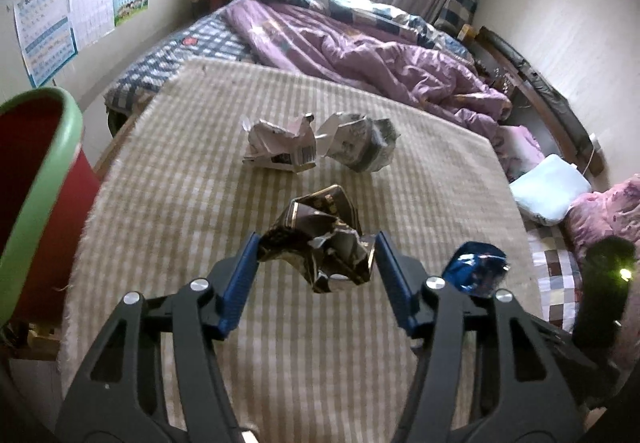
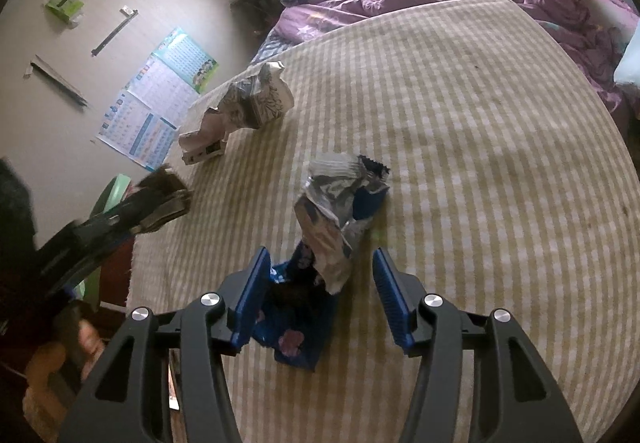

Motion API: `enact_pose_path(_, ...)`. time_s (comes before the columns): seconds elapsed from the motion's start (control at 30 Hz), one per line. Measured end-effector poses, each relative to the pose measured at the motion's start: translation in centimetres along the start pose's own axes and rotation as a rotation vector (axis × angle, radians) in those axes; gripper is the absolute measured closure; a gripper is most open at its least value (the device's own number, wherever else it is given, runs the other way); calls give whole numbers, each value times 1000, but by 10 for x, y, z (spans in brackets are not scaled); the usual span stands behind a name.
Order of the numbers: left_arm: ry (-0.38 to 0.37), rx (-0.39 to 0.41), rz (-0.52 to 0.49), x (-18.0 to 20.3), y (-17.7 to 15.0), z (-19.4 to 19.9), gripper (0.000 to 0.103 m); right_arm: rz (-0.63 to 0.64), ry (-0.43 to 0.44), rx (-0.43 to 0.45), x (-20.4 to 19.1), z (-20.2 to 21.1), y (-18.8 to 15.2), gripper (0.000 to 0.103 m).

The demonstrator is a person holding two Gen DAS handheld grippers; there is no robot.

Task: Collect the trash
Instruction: 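Carry the foil wrapper over the bucket with the left tool while the right tool carries the blue wrapper there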

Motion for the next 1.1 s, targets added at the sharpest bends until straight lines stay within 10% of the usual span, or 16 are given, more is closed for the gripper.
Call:
enact_pose_path(0.17, 16, 34, -20, -3, -1, 17, 46, 22, -49, 16, -4, -6, 0, 51)
enact_pose_path(0.4, 23, 50, -10, -16, -4, 28, 46, 67, -65, 63, -21, 2, -2, 82)
enact_pose_path(1.1, 49, 156, -34, -76, 6, 83, 46, 251, 25, 261, -150, 43, -3, 81)
Point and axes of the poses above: each gripper's, at about its wrist camera, not at the fingertips, and z roughly against the way its jaws point, x to its right, y to its top, the point moved 3 cm from there along -z, roughly the way its jaws point, and after that the axes turned 4 degrees about -z, right-handed, at the moved point
